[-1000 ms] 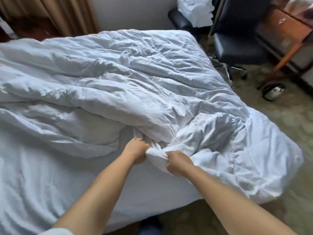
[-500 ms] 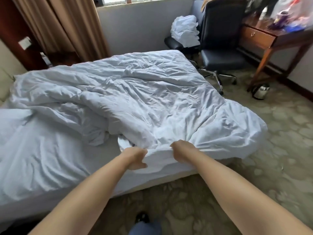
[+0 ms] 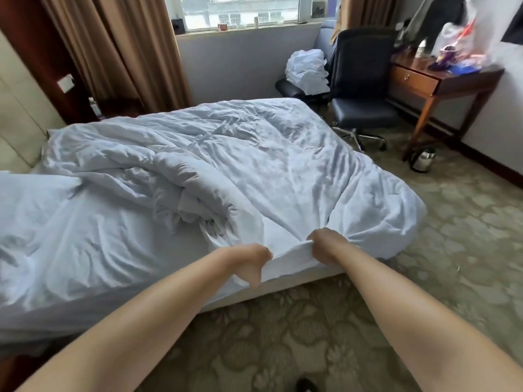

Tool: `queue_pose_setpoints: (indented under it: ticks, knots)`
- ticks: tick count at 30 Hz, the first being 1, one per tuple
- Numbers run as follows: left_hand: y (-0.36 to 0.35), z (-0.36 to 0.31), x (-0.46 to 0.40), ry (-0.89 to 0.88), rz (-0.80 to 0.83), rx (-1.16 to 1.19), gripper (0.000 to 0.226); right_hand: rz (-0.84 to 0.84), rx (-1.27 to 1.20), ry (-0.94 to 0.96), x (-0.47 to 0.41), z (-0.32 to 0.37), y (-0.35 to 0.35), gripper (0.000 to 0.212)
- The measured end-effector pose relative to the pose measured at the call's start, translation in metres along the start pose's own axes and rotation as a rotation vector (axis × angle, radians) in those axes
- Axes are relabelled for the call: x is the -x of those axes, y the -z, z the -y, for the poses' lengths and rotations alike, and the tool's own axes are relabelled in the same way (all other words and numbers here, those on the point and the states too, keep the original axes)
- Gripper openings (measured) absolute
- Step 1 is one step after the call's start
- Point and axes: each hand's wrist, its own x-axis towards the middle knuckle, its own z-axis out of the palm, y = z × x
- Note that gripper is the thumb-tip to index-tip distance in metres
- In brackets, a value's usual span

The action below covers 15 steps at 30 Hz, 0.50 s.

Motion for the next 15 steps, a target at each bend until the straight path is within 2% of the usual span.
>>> queue_pose_setpoints:
  ticks: [3,5,7,11,15]
  knots:
    - [-0.036,0.018,0.007,0.012,0.108,0.195,0.067,0.111,0.121,-0.016,0.014,0.016,-0.025,0.040]
    - [-0.050,0.037,0.013,0.026,0.137,0.256,0.066,0.218,0.247,-0.032,0.024,0.026,-0.039,0.040]
    - [-0.062,0.062,0.020,0.093,0.055,0.180,0.060,0.289,0.253,-0.063,0.031,0.039,-0.050,0.052]
    - [-0.083,0.117,0.031,0.241,-0.059,0.169,0.064,0.215,0.254,0.032,0.023,0.088,-0.056,0.064]
    - [-0.096,0.159,0.035,0.295,-0.058,0.141,0.062,0.203,0.232,0.171,-0.002,0.146,-0.066,0.066]
